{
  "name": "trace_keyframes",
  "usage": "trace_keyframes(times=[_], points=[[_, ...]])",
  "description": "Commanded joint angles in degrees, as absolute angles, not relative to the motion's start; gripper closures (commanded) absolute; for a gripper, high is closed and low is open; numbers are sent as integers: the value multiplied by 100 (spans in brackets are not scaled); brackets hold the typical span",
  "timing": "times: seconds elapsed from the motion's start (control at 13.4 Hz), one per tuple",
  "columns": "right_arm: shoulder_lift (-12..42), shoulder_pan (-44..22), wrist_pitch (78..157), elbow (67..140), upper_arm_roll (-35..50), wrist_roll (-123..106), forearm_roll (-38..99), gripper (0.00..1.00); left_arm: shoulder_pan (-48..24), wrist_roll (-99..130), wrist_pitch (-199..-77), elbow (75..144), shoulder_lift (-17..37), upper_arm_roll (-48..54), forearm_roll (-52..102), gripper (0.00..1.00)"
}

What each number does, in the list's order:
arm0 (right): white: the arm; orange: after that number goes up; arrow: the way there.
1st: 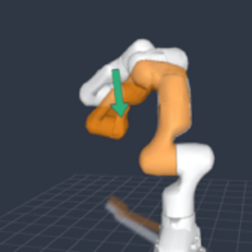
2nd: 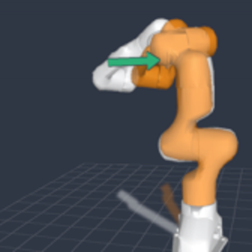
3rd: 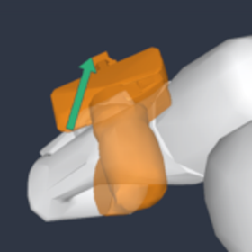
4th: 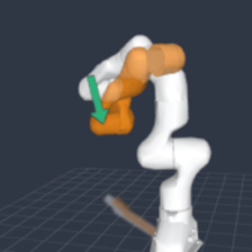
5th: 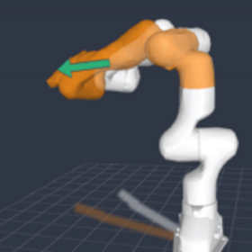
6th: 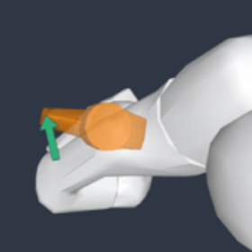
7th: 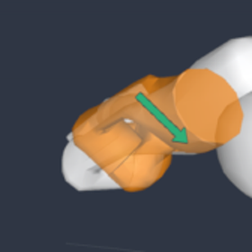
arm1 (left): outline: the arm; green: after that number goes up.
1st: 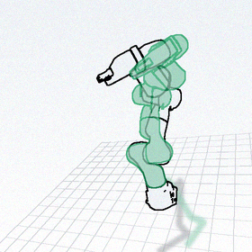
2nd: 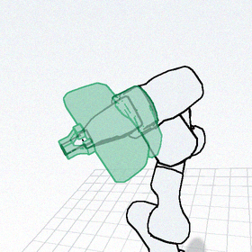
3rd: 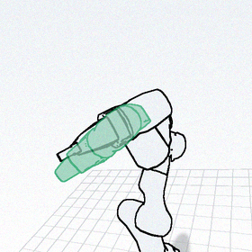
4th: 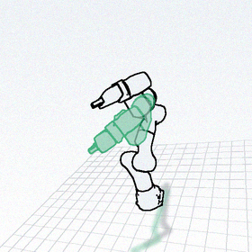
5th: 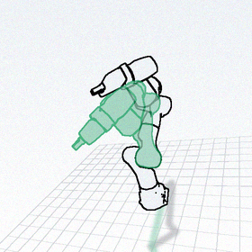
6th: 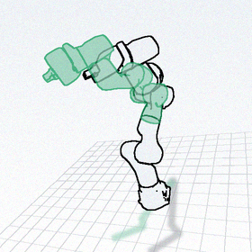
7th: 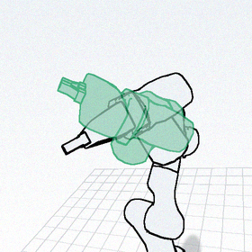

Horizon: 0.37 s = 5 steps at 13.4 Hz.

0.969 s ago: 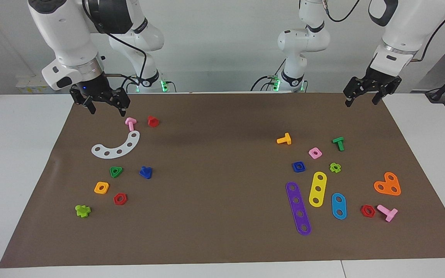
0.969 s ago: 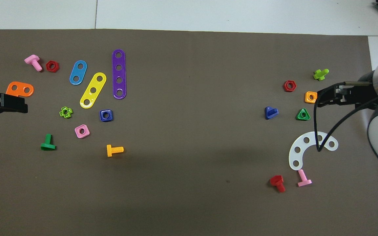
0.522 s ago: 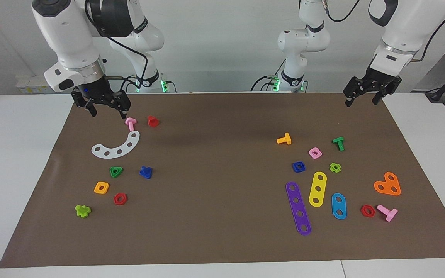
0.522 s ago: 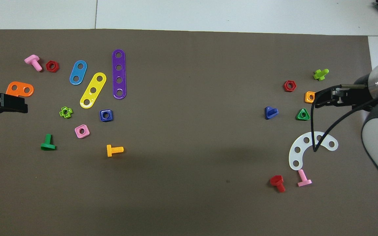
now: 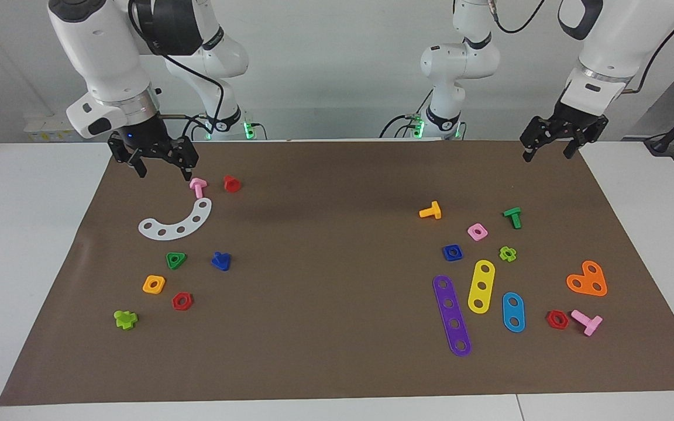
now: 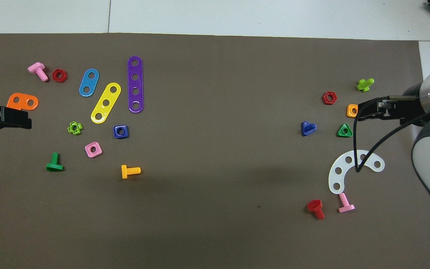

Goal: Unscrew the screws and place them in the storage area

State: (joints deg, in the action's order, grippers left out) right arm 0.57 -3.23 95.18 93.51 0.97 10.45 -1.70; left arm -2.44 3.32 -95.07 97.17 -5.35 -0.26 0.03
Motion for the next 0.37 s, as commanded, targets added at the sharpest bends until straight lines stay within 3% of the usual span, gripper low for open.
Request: trace_keyframes(times=[0.0,0.3], points=[[-97,-246,9668,9554,141,949,-26,0,-185,343,-9571,9905,-703,-9,88,0],[-97,-246,9668,9554,132,923,-18,0,-185,343,-9571,9905,-703,-9,88,0]])
